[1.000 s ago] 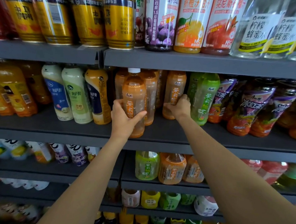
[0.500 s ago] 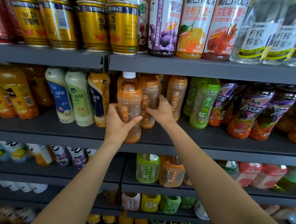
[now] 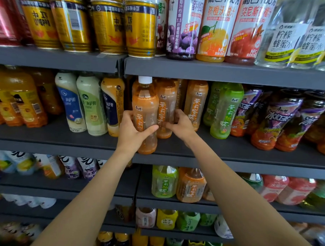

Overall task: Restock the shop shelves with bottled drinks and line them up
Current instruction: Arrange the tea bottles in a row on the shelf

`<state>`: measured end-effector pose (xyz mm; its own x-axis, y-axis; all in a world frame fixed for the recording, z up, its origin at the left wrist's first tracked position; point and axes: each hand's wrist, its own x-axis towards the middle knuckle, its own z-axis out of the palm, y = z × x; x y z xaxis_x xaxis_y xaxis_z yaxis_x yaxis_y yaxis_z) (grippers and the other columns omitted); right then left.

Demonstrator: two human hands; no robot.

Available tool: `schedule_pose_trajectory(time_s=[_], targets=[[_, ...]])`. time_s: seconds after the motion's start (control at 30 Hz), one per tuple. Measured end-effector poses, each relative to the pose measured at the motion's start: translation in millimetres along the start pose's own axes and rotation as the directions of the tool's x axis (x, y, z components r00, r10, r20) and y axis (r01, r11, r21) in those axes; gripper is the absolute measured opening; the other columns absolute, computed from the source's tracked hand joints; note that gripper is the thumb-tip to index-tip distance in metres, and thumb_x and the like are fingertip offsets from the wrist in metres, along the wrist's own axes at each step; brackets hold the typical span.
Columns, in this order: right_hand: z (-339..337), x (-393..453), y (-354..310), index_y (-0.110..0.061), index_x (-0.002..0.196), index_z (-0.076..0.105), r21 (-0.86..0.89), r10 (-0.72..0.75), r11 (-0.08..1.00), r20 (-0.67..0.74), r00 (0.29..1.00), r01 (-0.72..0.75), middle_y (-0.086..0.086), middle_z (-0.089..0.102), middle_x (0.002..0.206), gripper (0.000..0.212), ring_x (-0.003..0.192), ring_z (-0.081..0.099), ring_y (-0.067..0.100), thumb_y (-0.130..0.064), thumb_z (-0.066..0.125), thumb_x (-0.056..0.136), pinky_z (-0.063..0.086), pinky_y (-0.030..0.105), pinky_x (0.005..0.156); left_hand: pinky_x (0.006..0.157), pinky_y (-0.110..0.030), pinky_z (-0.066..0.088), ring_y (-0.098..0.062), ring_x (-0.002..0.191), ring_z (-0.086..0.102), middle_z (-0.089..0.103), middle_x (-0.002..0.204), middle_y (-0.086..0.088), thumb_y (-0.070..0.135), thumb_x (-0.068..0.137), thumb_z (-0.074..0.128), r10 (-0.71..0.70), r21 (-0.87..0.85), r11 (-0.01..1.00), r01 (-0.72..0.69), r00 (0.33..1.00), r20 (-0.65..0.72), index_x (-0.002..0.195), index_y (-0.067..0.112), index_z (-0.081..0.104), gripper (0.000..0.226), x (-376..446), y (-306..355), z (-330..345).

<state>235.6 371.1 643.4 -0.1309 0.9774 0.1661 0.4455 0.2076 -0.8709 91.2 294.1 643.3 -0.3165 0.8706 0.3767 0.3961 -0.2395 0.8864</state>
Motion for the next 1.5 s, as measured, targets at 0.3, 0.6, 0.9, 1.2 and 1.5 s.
schedule_pose_trajectory(time_s=[0.3,0.6,0.9,1.2,1.5], targets=[[7,-6,-1,-0.005,0.127,0.043,-0.147,-0.109,0.984,-0.07,0.992,0.098,0.013,0.049,0.127,0.062,0.118,0.05,0.026,-0.025,0.075,0.077,0.044,0.035,0.1,0.093,-0.039,0.045,-0.025,0.111,0.05,0.055,0.113,-0.009,0.037,0.058,0.085,-0.002,0.111,0.993,0.033,0.964,-0.266,0.106,0.014,0.041,0.069,6,-9,3],[-16,15,-10,-0.01,0.134,0.046,0.076,0.017,0.997,-0.14,0.99,-0.006,0.009,0.052,0.135,0.04,0.125,0.047,0.023,-0.024,0.047,0.097,0.037,0.031,0.104,0.094,-0.048,0.045,-0.026,0.112,0.048,0.052,0.114,-0.009,0.041,0.059,0.084,0.009,0.132,0.991,0.023,0.972,-0.234,0.105,0.017,0.036,0.07,12,-13,5],[5,44,-8,-0.003,0.119,0.054,-0.197,0.007,0.979,-0.239,0.971,-0.055,0.017,0.062,0.118,0.03,0.11,0.059,0.031,-0.01,0.055,0.091,0.047,0.035,0.092,0.092,-0.042,0.045,-0.027,0.111,0.049,0.052,0.113,-0.01,0.04,0.059,0.083,0.059,0.13,0.991,-0.029,0.969,-0.239,0.103,0.019,0.034,0.069,12,-18,6],[3,30,-2,0.005,0.111,0.052,-0.265,-0.079,0.964,-0.299,0.951,-0.003,0.022,0.062,0.111,0.025,0.104,0.06,0.035,0.0,0.052,0.087,0.048,0.037,0.085,0.092,-0.036,0.041,-0.023,0.114,0.044,0.05,0.115,-0.006,0.037,0.062,0.083,0.061,0.098,0.994,-0.04,0.973,-0.224,0.103,0.022,0.034,0.066,11,-17,6],[-3,-14,-2,-0.006,0.119,0.056,0.088,-0.086,0.989,-0.331,0.94,0.121,0.005,0.065,0.108,0.031,0.102,0.061,0.017,-0.017,0.057,0.091,0.047,0.022,0.084,0.088,-0.028,0.031,-0.024,0.115,0.04,0.048,0.118,-0.009,0.033,0.064,0.082,0.054,0.116,0.993,-0.028,0.972,-0.227,0.111,0.009,0.039,0.068,9,-14,8]])
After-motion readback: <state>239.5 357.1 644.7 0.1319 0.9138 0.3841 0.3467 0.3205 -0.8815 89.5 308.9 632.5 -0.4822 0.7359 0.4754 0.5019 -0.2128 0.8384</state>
